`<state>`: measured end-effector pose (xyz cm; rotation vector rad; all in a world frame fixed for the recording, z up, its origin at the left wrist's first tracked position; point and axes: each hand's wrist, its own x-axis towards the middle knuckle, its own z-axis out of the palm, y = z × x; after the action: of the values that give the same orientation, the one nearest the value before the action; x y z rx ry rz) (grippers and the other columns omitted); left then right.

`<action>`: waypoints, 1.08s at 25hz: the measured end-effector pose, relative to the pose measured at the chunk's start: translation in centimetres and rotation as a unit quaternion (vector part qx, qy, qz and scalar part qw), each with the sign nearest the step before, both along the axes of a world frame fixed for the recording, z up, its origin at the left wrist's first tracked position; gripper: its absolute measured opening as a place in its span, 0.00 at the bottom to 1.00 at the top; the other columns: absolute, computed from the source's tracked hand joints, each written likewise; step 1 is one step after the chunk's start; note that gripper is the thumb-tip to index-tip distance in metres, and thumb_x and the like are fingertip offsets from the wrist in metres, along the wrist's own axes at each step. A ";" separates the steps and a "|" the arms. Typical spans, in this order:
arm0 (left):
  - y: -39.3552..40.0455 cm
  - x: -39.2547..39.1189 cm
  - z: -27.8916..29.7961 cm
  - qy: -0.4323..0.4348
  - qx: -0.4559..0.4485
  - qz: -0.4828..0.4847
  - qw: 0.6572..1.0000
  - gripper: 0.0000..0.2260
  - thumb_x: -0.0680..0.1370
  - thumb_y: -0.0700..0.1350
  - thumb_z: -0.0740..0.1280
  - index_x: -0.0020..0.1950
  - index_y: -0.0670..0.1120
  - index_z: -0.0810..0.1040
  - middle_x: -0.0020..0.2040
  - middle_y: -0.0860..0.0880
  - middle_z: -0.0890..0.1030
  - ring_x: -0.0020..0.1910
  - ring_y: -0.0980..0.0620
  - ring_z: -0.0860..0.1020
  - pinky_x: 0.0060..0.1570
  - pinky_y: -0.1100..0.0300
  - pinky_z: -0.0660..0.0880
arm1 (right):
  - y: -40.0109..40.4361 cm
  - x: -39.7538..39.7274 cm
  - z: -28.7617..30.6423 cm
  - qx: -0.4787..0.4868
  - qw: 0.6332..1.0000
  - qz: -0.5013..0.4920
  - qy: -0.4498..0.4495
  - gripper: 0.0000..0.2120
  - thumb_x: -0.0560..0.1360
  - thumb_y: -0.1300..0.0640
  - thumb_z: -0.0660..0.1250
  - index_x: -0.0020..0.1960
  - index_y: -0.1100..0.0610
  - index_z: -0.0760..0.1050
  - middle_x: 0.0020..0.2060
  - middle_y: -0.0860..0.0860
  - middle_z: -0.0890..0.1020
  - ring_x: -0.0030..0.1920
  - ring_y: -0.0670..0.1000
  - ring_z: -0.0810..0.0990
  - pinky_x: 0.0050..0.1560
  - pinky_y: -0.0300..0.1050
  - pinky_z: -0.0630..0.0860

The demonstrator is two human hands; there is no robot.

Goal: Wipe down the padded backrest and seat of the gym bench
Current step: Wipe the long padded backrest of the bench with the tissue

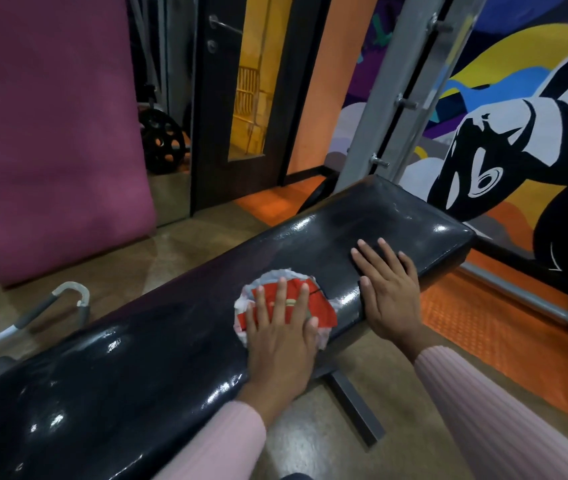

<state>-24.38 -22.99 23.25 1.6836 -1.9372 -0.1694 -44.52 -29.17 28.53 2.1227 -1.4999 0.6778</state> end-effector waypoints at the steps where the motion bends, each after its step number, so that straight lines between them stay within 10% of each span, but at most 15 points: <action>1: 0.8 -0.8 -0.3 -0.015 -0.013 0.001 1.000 0.26 0.80 0.58 0.43 0.78 0.55 0.53 0.78 0.46 0.54 0.76 0.36 0.50 0.71 0.39 0.50 | -0.1 0.0 0.0 0.002 1.000 -0.003 0.003 0.24 0.82 0.49 0.47 0.73 0.52 0.69 0.72 0.48 0.69 0.77 0.52 0.59 0.74 0.56 0.56; 11: -3.3 0.2 1.9 0.045 0.058 0.000 0.997 0.24 0.82 0.58 0.45 0.77 0.59 0.43 0.79 0.50 0.46 0.77 0.41 0.43 0.73 0.42 0.44 | 0.2 0.0 0.1 0.032 0.999 -0.013 0.006 0.25 0.82 0.47 0.44 0.77 0.51 0.59 0.76 0.48 0.60 0.79 0.51 0.51 0.75 0.53 0.50; 16: 2.4 -3.8 -0.1 -0.016 0.000 -0.027 1.000 0.25 0.80 0.59 0.44 0.77 0.57 0.54 0.78 0.47 0.55 0.75 0.35 0.52 0.69 0.36 0.55 | -0.1 -0.4 -0.5 0.021 0.999 -0.021 0.014 0.25 0.82 0.47 0.42 0.77 0.50 0.58 0.76 0.48 0.61 0.79 0.52 0.52 0.75 0.52 0.50; 21: -2.9 -1.6 2.4 0.011 0.012 -0.067 0.998 0.24 0.82 0.58 0.45 0.77 0.58 0.45 0.79 0.50 0.45 0.76 0.41 0.41 0.72 0.44 0.40 | 0.0 0.0 -0.1 0.021 1.000 -0.011 0.010 0.26 0.83 0.46 0.41 0.76 0.52 0.61 0.76 0.49 0.63 0.78 0.52 0.53 0.75 0.54 0.52; 27: 2.5 -1.8 -1.2 -0.028 -0.027 -0.020 0.999 0.24 0.80 0.58 0.47 0.76 0.56 0.58 0.76 0.45 0.61 0.74 0.34 0.57 0.68 0.36 0.59 | -0.2 -0.1 -0.5 0.002 1.000 -0.014 0.007 0.25 0.82 0.49 0.44 0.76 0.51 0.63 0.75 0.48 0.64 0.78 0.52 0.53 0.74 0.53 0.52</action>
<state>-26.17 -20.45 22.07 1.6311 -1.9991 -0.0861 -44.59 -29.33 28.02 2.1015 -1.5230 0.6491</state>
